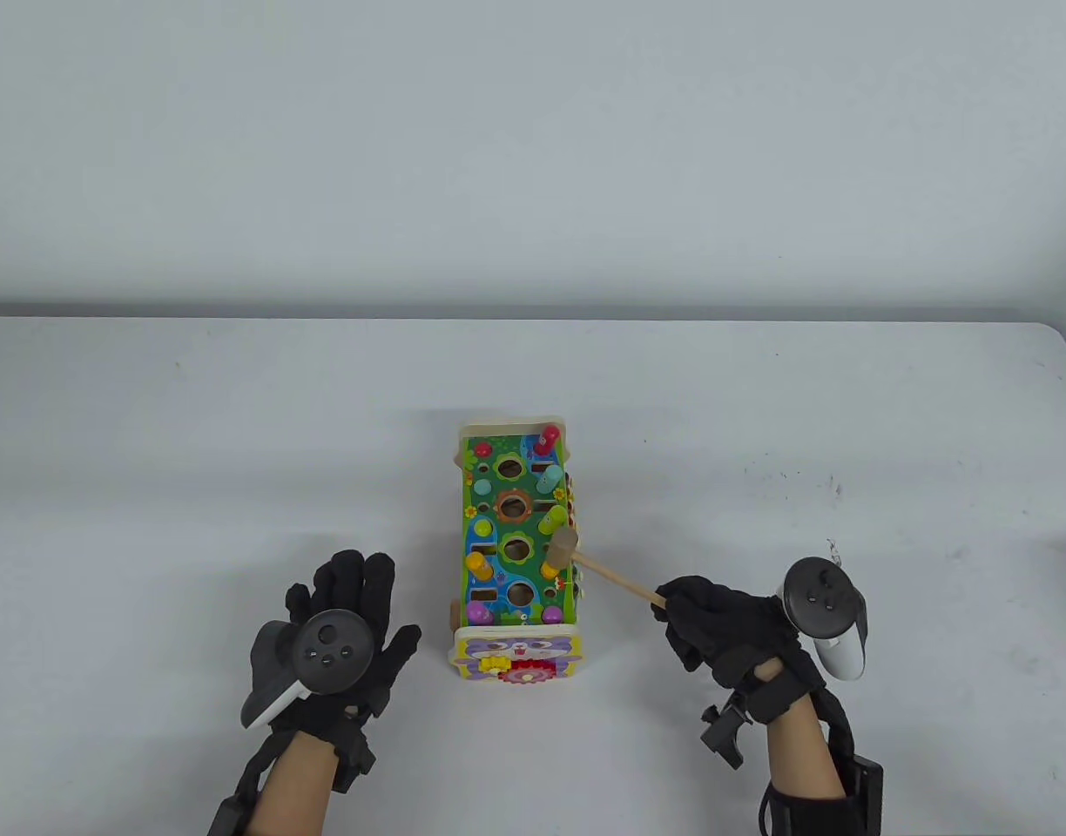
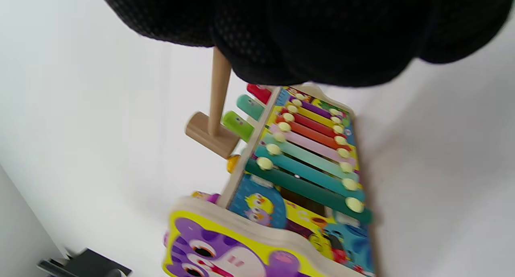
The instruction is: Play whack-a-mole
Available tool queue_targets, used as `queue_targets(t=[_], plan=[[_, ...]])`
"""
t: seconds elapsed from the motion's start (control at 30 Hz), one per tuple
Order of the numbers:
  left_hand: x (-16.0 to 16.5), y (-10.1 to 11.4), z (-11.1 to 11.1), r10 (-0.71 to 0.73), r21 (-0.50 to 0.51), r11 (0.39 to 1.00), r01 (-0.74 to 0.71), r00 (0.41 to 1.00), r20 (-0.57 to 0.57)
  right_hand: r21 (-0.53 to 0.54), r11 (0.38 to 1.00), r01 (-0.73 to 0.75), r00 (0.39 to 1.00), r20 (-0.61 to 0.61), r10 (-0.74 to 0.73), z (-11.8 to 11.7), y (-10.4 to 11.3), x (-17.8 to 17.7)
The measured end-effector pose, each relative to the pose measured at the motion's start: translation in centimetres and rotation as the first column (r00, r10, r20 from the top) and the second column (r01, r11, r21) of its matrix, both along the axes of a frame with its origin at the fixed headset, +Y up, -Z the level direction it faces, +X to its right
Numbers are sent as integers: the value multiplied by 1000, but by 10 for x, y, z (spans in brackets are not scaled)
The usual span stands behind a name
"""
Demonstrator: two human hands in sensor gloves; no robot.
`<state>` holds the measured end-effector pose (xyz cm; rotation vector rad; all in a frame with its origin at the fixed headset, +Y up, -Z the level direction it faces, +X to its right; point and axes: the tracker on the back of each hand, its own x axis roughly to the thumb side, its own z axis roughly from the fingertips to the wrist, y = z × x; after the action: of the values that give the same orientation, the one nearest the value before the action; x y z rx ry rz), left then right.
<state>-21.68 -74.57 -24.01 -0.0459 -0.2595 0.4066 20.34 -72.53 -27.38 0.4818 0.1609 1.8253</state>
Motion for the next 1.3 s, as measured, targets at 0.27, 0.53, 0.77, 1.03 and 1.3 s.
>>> queue_targets(t=[0.27,0.53,0.77,1.03,1.3], plan=[[-1,0,0,8,2,1000,-8,1000,-3,151,939,310,949,-2,-314,5,14,-4],[-1,0,0,18,1,1000,-18,1000,-2,135,958,252,957,113,-267,4,4,-22],[-2,0,0,26,-1,1000,-26,1000,0,130,990,-62,980,198,35,0,-1,-27],[-3,0,-1,43,1,999,-43,999,0,311,890,333,892,204,-404,3,27,-20],[-3,0,-1,53,-5,999,-53,999,4,175,984,46,949,300,-98,-16,13,-38]])
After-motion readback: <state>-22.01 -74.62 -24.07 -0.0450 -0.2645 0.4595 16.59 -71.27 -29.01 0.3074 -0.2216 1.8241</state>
